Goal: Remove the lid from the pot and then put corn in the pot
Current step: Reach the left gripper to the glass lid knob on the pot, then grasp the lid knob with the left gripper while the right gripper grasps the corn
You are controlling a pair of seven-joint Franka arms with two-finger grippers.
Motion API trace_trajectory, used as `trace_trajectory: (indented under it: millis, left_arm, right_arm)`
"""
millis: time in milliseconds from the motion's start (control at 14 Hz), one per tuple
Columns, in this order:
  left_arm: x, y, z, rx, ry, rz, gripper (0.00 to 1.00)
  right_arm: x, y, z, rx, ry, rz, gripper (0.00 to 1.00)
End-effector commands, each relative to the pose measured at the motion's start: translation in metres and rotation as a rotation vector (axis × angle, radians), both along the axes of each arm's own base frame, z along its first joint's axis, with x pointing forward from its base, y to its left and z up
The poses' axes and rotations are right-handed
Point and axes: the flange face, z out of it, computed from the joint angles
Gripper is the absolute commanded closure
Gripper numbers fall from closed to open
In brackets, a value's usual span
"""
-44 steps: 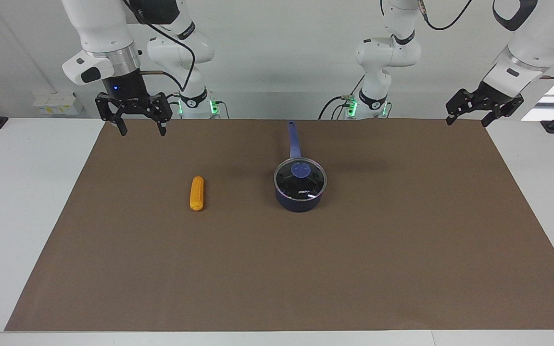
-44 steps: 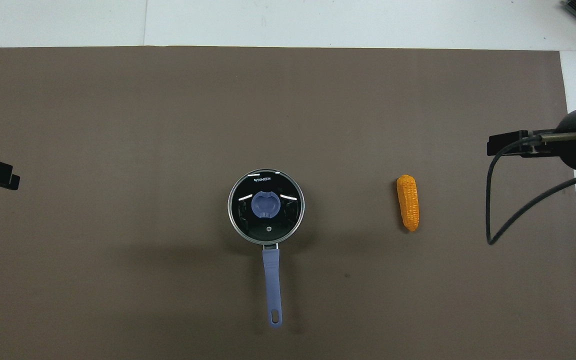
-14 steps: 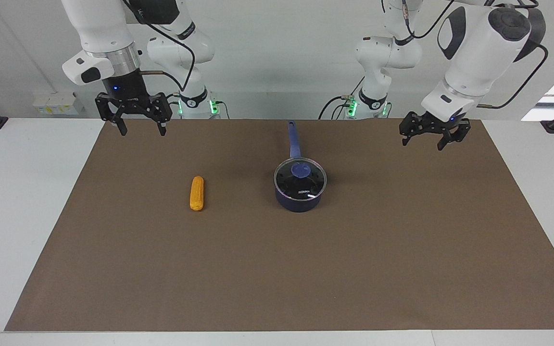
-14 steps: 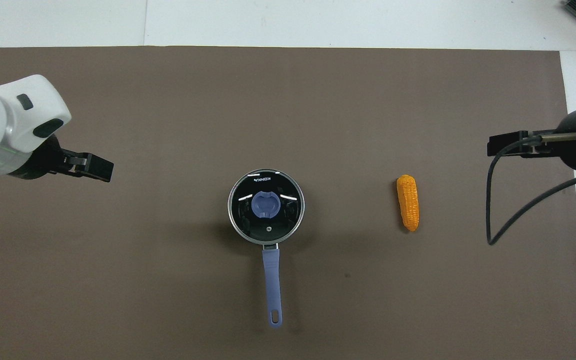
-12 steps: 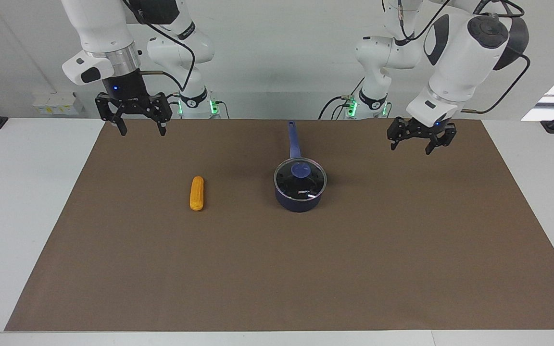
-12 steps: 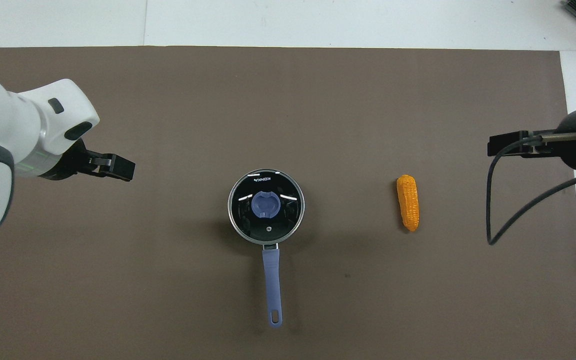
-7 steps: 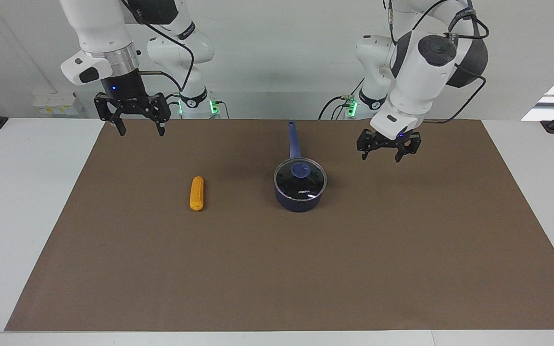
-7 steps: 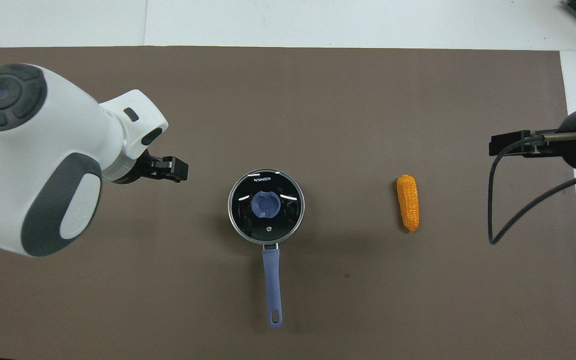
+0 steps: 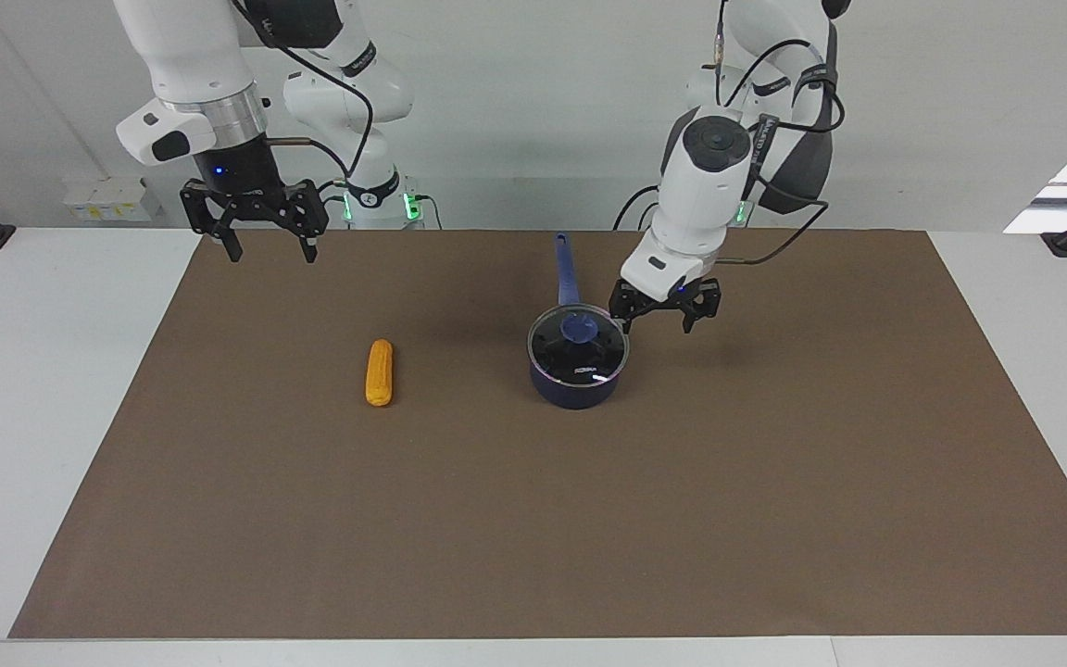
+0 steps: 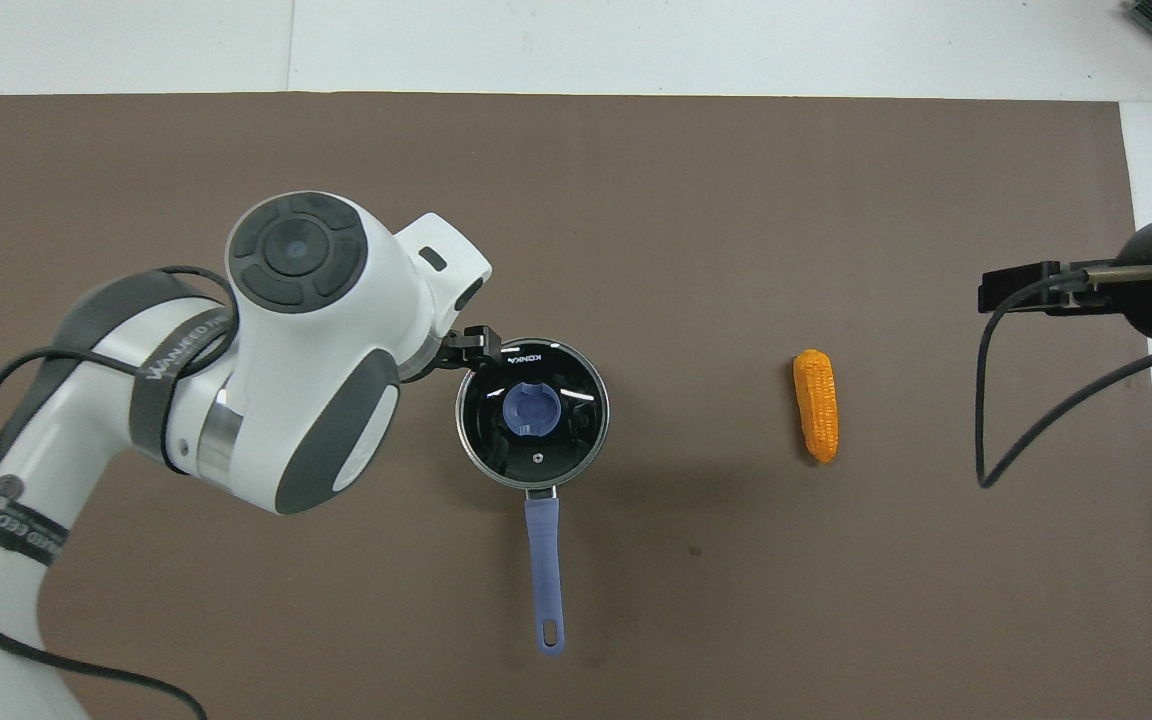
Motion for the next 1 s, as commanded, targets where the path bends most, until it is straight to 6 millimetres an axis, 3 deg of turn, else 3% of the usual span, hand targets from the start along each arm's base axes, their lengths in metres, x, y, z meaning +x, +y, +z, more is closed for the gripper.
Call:
trace_trajectory:
  millis: [0,143,286,643,929]
  left_arm:
    - [-0.013,-0.032,-0.007,0.002,-0.031,0.042,0.00]
    - [-0.028,-0.063,-0.020,0.003,-0.031,0.073,0.00]
    - [-0.035,-0.075,-0.031,-0.001,-0.036,0.071,0.00]
    - [-0.048,-0.080,-0.059,0.003,-0.031,0.056,0.00]
    - [-0.050,-0.078,-0.063,-0.003,-0.035,0.056,0.00]
  right_arm:
    - [0.006,-0.003,-0.016,0.020,0.006,-0.003,0.00]
    - [0.009,-0.002,-0.038,0.021,-0.001,-0.006,0.00]
    - [0.017,-0.001,-0.068,0.019,0.024,0.000,0.00]
    - [0.032,0.007,-0.149,0.013,0.070,0.013,0.00]
    - [0.041,0.009,-0.186,0.011,0.087,0.017,0.00]
